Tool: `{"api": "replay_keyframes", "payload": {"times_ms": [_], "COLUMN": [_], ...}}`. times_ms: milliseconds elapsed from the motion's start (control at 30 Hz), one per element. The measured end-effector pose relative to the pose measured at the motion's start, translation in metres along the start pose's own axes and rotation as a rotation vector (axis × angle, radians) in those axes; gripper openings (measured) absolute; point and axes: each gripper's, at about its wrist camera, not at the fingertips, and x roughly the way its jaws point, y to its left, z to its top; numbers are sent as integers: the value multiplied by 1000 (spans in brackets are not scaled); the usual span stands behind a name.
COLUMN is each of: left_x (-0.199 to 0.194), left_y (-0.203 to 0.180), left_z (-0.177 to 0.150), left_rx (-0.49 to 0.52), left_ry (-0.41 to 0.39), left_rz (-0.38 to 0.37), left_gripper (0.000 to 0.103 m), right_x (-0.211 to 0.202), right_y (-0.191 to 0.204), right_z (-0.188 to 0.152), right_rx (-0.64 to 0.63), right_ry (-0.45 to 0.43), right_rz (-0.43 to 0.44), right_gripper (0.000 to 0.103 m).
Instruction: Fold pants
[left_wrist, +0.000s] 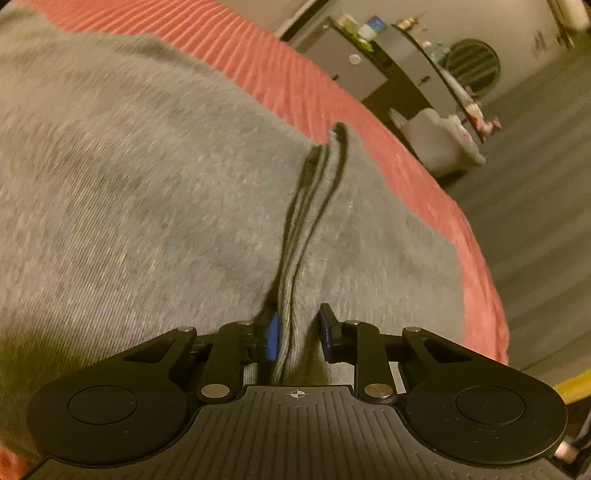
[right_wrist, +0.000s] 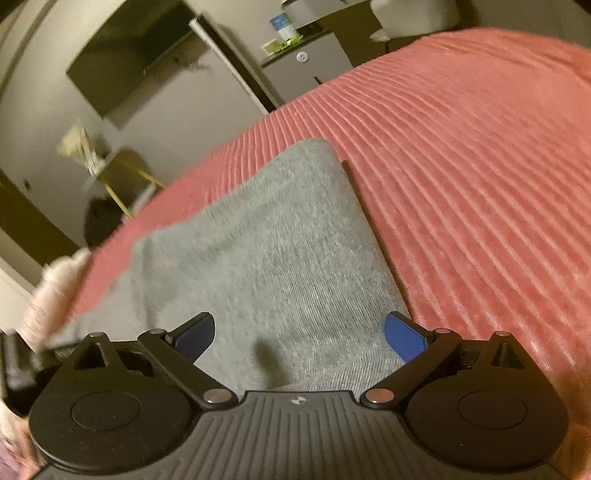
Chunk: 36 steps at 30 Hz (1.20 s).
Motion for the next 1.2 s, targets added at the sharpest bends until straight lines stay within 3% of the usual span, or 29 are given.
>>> {"api": "replay_keyframes", "payload": {"times_ms": [167, 400, 467, 533, 600, 700, 800, 833, 900, 1033, 1200], "left_x": [3, -8, -9, -7, -4, -1, -2, -2, -3, -13, -30], "left_y": [-11, -2, 1, 3, 3, 0, 6, 12, 21, 14, 14], "left_z": [0, -10, -11, -11, -11, -13, -11, -10, -9, -9, -8], "left_rx": [54, 55, 41, 30, 26, 46, 21, -13, -87, -36, -57], "left_ry": [-12, -15, -12, -7, -9, -28, -37, -30, -30, -80, -128], "left_rz": [24, 21, -1, -48, -88, -80, -41, -61, -108, -121, -167], "left_gripper": [26, 29, 35, 57, 70, 62, 25, 22, 18, 17, 16], "right_x": [10, 28, 27, 26, 26, 28, 30, 31, 28, 11, -3], "right_y": [11, 39, 35, 30, 29, 30, 33, 34, 32, 19, 2], "right_z": [-1, -13, -11, -10, -10, -10, -8, -7, -6, -1, 3], "right_rx": [-67, -271, -252, -233, -233, -239, -229, -224, -208, -108, 4], "right_ry": [31, 64, 59, 54, 51, 47, 52, 49, 34, -51, -114], "right_rz": [-82, -253, -241, -228, -230, -233, -232, -230, -215, -142, -105], "right_gripper": [99, 99, 99, 99, 99, 99, 99, 99, 99, 99, 99]}}
